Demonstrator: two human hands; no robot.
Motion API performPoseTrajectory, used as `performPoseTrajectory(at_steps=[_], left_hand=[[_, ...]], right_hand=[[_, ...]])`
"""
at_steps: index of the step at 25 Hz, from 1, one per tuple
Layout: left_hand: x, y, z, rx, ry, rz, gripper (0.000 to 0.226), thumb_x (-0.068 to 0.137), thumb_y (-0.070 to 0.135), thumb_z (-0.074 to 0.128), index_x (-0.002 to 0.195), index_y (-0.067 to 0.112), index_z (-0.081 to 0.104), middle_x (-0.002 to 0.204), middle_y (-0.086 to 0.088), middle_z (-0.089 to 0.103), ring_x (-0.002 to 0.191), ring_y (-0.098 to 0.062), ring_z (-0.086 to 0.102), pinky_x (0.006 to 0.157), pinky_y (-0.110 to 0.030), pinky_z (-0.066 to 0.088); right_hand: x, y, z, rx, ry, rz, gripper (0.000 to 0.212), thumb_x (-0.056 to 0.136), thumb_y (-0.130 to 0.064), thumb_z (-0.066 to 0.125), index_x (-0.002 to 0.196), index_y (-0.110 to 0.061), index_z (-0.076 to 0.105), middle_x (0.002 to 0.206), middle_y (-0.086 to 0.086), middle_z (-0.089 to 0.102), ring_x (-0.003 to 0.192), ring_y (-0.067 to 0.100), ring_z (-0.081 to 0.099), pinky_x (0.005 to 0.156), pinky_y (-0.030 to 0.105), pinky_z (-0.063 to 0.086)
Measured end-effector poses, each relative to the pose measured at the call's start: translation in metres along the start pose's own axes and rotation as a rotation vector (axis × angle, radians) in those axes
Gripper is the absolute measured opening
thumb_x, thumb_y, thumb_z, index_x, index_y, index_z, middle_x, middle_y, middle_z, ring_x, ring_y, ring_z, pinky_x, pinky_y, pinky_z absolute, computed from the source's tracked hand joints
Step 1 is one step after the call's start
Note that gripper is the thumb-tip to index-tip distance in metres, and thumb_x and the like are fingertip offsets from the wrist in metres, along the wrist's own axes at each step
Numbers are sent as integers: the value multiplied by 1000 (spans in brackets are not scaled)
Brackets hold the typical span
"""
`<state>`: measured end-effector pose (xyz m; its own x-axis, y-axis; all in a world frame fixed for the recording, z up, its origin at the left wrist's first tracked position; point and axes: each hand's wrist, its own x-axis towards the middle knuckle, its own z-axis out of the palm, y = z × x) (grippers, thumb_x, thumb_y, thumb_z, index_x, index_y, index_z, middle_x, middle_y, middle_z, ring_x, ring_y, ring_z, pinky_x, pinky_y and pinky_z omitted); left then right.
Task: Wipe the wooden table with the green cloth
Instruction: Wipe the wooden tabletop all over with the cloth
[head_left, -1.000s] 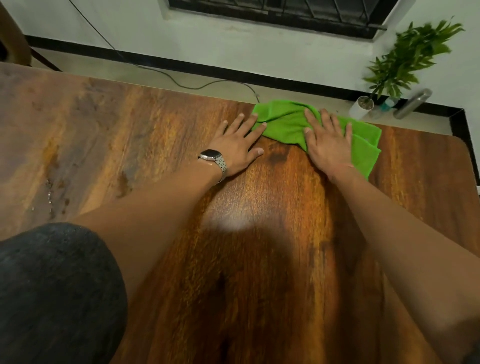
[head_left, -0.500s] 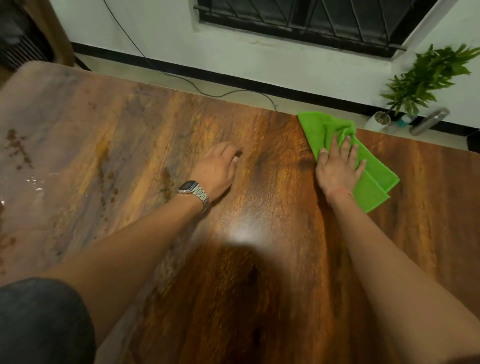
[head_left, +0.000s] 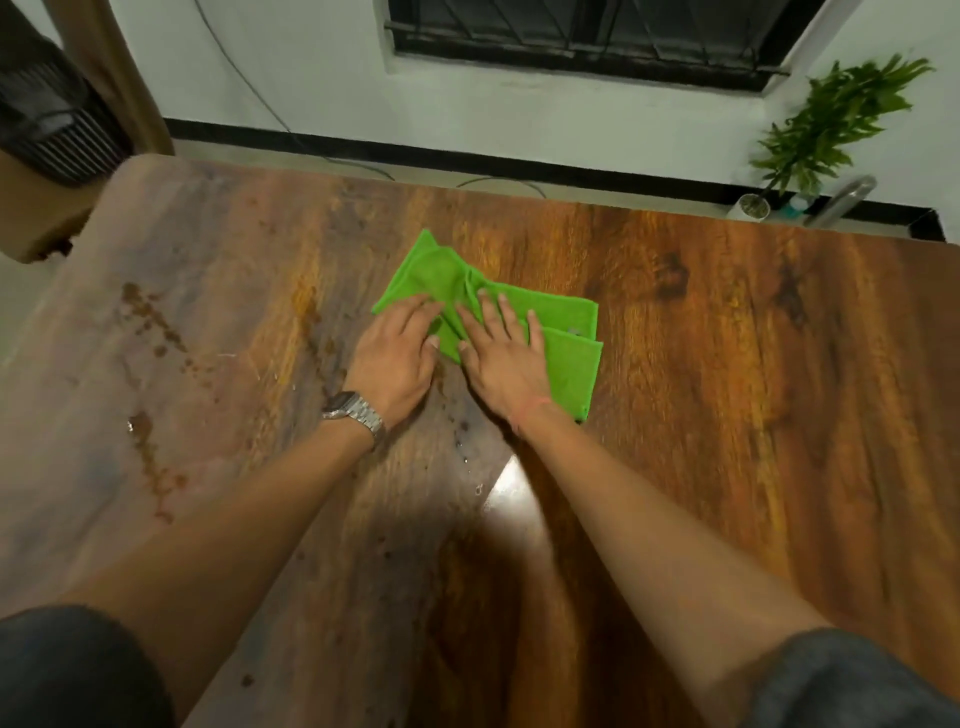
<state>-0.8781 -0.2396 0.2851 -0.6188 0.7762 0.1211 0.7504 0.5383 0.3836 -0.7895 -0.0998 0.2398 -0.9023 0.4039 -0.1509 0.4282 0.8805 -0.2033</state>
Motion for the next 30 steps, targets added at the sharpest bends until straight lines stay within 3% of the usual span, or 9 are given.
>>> performPoseTrajectory(at_steps=[4, 6, 9, 13, 19, 25, 30], left_hand=[[-35, -2, 7, 62, -206, 72, 48, 97, 29, 45, 143, 13, 41, 150, -11, 38, 140, -30, 31, 116, -44, 25], [-53, 11, 18, 73, -263, 119, 50, 98, 36, 41, 143, 15, 40, 151, -6, 37, 141, -28, 29, 112, -46, 30], [-69, 48, 39, 44, -306, 137, 52, 96, 44, 36, 143, 21, 38, 153, 1, 35, 139, -24, 30, 101, -45, 40], [-87, 103, 64, 60, -331, 175, 51, 94, 43, 38, 142, 27, 36, 153, 4, 34, 133, -23, 34, 88, -42, 42], [-142, 107, 63, 94, -280, 154, 51, 93, 41, 39, 142, 29, 37, 149, 6, 38, 123, -22, 42, 81, -39, 41], [-207, 80, 36, 182, -231, -72, 51, 90, 36, 46, 140, 27, 42, 148, 3, 41, 125, -29, 43, 85, -43, 40], [-285, 88, 18, 170, -235, -248, 51, 90, 35, 47, 139, 24, 43, 148, 1, 40, 127, -29, 40, 90, -45, 39]], right_hand=[[-72, -20, 10, -50, -23, -94, 53, 103, -44, 28, 154, -30, 24, 164, 0, 18, 152, 22, 11, 121, 52, 8], [-105, -12, 13, -76, -42, -102, 53, 102, -44, 25, 152, -28, 30, 163, 0, 20, 152, 22, 13, 121, 53, 10], [-146, 20, 10, -114, -47, -16, 56, 100, -48, 19, 154, -31, 26, 164, -2, 18, 152, 20, 11, 121, 53, 12], [-194, 53, 7, -108, -44, 143, 57, 100, -49, 14, 155, -33, 17, 165, -3, 12, 152, 20, 6, 122, 51, 8], [-238, 26, 21, -68, -32, 189, 56, 101, -48, 15, 155, -32, 18, 165, -1, 10, 152, 21, 5, 122, 51, 9], [-255, -35, 38, -59, -59, 9, 53, 101, -42, 30, 153, -29, 28, 163, 2, 20, 151, 24, 14, 121, 52, 10], [-301, -59, 49, -81, -114, -188, 54, 102, -42, 29, 154, -31, 23, 165, 0, 13, 152, 24, 10, 121, 52, 6]])
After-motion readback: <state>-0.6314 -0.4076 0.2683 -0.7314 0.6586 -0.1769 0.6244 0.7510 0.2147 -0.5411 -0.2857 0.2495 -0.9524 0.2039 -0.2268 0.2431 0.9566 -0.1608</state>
